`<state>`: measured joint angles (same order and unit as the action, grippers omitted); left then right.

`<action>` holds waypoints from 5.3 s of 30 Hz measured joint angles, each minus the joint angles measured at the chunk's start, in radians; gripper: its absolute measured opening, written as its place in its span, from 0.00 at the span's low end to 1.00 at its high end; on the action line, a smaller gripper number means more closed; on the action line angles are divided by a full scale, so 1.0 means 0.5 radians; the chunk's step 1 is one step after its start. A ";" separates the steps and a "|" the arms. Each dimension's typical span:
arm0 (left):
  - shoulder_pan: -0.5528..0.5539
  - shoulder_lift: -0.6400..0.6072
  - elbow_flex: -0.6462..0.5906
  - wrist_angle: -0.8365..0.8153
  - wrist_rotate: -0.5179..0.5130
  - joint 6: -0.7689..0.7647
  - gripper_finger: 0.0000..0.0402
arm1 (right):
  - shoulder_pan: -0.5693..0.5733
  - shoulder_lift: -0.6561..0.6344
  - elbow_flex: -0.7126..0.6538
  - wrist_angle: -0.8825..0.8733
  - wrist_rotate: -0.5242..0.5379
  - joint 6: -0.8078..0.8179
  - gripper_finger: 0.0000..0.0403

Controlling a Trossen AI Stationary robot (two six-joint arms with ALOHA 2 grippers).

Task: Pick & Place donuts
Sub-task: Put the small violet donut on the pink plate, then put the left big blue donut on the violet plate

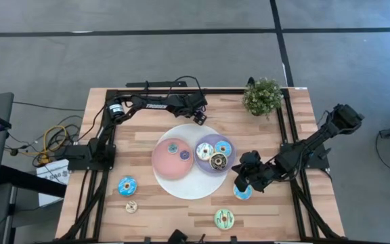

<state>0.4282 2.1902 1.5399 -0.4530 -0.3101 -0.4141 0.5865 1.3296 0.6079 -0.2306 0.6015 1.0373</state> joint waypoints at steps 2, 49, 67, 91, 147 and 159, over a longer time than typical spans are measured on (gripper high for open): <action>0.001 0.002 -0.001 0.027 -0.003 0.077 0.71 | 0.000 0.000 0.000 -0.001 0.000 -0.004 0.00; 0.185 0.013 -0.005 0.216 0.682 0.922 0.47 | 0.000 0.000 0.000 0.000 0.002 -0.049 0.00; 0.175 0.011 -0.005 0.208 0.666 0.841 0.41 | 0.000 0.000 -0.001 0.000 0.000 -0.050 0.00; -0.163 -0.630 -0.337 -0.268 0.488 0.586 0.41 | 0.004 -0.001 -0.002 0.003 -0.005 -0.049 0.00; -1.116 -1.570 -1.732 -0.009 0.049 -0.397 0.63 | -0.066 0.000 -0.002 0.075 0.000 -0.033 0.00; -1.233 -1.897 -1.564 -0.146 -0.130 -0.415 0.57 | -0.066 0.000 -0.002 0.075 0.000 -0.033 0.00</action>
<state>-0.1884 1.2418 0.7577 -0.5260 -0.3751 -0.6216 0.5537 1.3296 0.6071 -0.1932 0.6014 1.0207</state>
